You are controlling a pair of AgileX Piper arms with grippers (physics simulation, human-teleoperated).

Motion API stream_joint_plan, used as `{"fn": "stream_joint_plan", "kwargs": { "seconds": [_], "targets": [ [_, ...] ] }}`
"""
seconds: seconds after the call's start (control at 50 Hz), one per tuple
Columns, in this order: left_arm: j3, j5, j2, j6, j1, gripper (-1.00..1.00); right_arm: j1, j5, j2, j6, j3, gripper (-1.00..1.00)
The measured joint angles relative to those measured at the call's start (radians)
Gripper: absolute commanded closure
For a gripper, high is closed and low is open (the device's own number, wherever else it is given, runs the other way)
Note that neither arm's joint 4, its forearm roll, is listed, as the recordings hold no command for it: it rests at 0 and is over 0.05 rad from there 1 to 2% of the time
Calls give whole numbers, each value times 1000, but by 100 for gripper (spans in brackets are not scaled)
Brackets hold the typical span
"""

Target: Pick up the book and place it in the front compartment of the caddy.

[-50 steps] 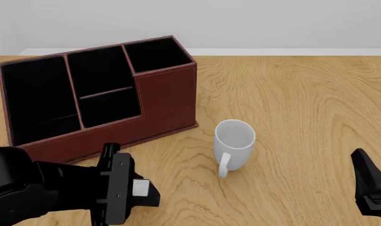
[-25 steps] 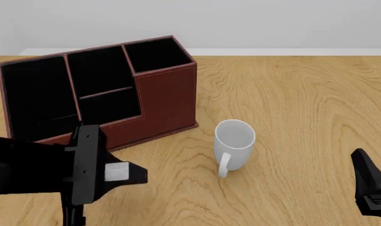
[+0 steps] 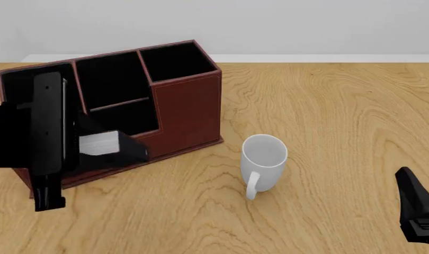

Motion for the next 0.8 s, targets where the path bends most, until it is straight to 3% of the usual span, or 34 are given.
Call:
{"fn": "stream_joint_plan", "kwargs": {
  "seconds": [0.8],
  "targets": [
    [-234, 24, 127, 153, 224, 100, 0, 0, 0, 0, 0, -100]
  ]
}}
